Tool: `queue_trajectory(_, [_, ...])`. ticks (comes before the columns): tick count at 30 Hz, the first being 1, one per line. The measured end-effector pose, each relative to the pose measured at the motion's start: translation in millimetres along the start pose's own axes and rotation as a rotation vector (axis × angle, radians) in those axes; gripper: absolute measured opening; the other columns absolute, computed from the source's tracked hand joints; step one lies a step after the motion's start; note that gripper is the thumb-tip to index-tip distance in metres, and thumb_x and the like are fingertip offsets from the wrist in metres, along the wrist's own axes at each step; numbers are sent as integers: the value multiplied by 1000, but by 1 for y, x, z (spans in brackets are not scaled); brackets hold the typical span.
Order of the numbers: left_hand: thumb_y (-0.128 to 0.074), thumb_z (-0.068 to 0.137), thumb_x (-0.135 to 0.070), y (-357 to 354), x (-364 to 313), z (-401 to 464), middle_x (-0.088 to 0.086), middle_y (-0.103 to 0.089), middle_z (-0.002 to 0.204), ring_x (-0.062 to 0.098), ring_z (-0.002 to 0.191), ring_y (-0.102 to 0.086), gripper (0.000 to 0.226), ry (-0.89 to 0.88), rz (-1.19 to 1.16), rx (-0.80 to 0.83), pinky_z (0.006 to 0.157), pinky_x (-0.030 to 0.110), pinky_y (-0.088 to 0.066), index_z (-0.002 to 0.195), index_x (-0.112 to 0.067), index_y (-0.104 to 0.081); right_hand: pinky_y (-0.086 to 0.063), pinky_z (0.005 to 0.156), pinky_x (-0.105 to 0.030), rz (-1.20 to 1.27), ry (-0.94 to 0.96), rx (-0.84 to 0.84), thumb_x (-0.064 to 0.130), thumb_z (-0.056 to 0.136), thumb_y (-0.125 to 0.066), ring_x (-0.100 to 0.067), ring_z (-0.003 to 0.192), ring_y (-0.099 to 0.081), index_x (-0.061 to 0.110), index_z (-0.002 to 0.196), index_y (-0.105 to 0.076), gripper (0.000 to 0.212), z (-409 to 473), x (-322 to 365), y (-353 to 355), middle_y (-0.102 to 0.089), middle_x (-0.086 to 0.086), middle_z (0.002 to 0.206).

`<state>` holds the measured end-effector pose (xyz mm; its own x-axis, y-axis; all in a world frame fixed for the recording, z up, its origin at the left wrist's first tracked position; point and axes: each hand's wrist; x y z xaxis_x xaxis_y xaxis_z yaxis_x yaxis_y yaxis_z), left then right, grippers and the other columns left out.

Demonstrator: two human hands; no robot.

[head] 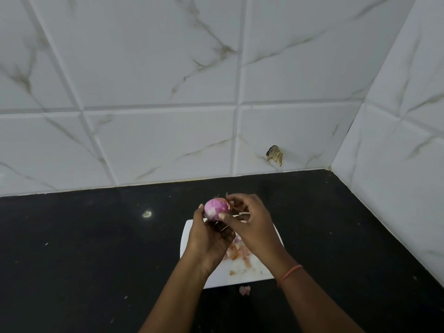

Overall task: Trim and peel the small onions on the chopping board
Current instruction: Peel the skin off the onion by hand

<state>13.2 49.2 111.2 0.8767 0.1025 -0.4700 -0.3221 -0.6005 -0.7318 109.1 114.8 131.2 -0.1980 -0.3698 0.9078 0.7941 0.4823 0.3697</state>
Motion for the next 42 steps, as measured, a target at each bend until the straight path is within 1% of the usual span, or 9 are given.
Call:
queue_trajectory(5, [-46, 97, -60, -3, -1, -4, 20, -71, 112, 28, 103, -67, 63, -64, 107, 23, 102, 42, -48, 119, -5, -68, -50, 80, -9, -43, 81, -70, 17, 81, -78, -4, 96, -63, 20, 103, -69, 24, 0, -1, -6, -64, 7, 103])
queue_trajectory(9, [-51, 95, -56, -2, -5, -2, 16, -66, 103, 20, 88, -60, 56, -44, 115, 23, 84, 33, -50, 116, -7, -68, -50, 73, -9, -73, 166, -127, 9, 81, -77, -2, 88, -62, 20, 90, -70, 15, 2, -4, -4, -64, 9, 91])
queue_trajectory(16, [-46, 96, -59, 0, -3, -3, 13, -63, 76, 16, 58, -53, 66, -5, 145, 1, 54, 26, -49, 109, 2, -66, -48, 71, -8, -191, 311, -198, -2, 81, -72, -2, 83, -63, 13, 88, -71, 17, 7, -10, 10, -66, 7, 86])
queue_trajectory(20, [-40, 98, -58, -1, -7, -6, 14, -66, 76, 15, 55, -50, 68, 15, 144, 35, 47, 23, -48, 104, 5, -68, -47, 72, -6, -234, 312, -246, -2, 81, -72, -1, 83, -62, 11, 89, -71, 16, 10, -18, 19, -67, 6, 86])
queue_trajectory(23, [-37, 100, -53, -4, -7, -9, 21, -71, 89, 15, 52, -52, 65, 41, 87, 42, 45, 22, -48, 110, 5, -64, -48, 73, -8, -211, 301, -272, -2, 82, -71, -2, 84, -64, 12, 90, -71, 16, 10, -20, 21, -68, 6, 86])
queue_trajectory(26, [-41, 103, -45, -4, -7, -9, 27, -70, 111, 18, 55, -59, 57, 99, -80, 22, 46, 23, -53, 125, 6, -56, -55, 72, -17, -25, 210, -241, 2, 87, -69, -7, 82, -68, 13, 92, -70, 12, 10, -15, 20, -70, 5, 86])
queue_trajectory(31, [-57, 89, -30, -3, -8, -8, 20, -59, 86, 16, 49, -56, 46, 185, -341, 48, 41, 22, -48, 120, 3, -53, -56, 56, -28, 425, -87, -142, 2, 88, -66, -24, 72, -73, 4, 94, -68, 6, 11, 1, 18, -73, -12, 83])
queue_trajectory(37, [-55, 95, -55, 1, -4, -2, 15, -61, 84, 13, 56, -56, 59, 161, -357, 58, 42, 21, -47, 112, 2, -57, -60, 71, -36, 970, -377, -15, -2, 94, -54, -29, 80, -72, 2, 99, -62, 9, 9, 8, 13, -71, -23, 100])
queue_trajectory(42, [-50, 97, -57, 1, -7, -2, 15, -62, 82, 13, 59, -54, 63, 128, -288, 36, 46, 23, -50, 114, 3, -57, -59, 83, -42, 905, -343, 26, -5, 85, -66, -30, 85, -71, 1, 102, -64, 18, 4, 12, 9, -68, -20, 97])
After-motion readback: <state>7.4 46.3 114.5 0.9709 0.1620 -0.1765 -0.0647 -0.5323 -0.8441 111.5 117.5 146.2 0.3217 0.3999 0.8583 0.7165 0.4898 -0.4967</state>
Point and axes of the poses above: each hand's wrist, its own z-axis towards the middle knuckle, its own y-axis out of the back of the hand, x = y × z
